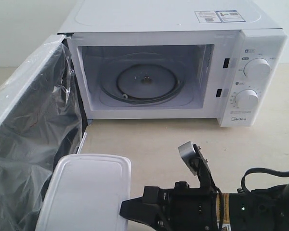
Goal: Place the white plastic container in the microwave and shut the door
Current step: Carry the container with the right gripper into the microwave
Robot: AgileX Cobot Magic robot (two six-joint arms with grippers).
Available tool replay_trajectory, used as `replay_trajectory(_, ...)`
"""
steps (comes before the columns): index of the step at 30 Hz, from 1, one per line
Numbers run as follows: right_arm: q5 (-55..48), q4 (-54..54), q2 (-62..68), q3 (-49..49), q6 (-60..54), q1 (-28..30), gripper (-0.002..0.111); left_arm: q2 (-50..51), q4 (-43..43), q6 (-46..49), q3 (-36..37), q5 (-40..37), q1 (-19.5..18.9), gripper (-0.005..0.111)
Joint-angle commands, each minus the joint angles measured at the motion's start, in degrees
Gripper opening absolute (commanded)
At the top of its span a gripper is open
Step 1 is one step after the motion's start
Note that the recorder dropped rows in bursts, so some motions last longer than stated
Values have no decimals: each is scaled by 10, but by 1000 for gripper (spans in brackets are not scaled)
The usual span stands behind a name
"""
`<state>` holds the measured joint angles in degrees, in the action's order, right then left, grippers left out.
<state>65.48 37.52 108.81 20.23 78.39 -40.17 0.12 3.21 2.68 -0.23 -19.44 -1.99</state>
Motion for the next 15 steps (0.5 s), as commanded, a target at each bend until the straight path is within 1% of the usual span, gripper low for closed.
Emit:
replay_trajectory(1,26,-15,-17,-2,-7,-4,0,-1,-8,-1,2,4,3,4)
replay_trajectory(3,-1,-18,-37,-3,-7,-1,0,-1,-8,-1,2,4,3,4)
replay_trajectory(4,-14,-17,-50,-8,-7,12,0,-1,-8,-1,2,4,3,4)
replay_trajectory(9,-2,-10,-91,-51,-22,86,0,-1,-8,-1,2,4,3,4)
replay_trajectory(11,3,-13,-102,-52,-24,98,0,-1,-8,-1,2,4,3,4)
replay_trajectory(15,20,-99,-104,-52,-39,100,0,-1,-8,-1,2,4,3,4)
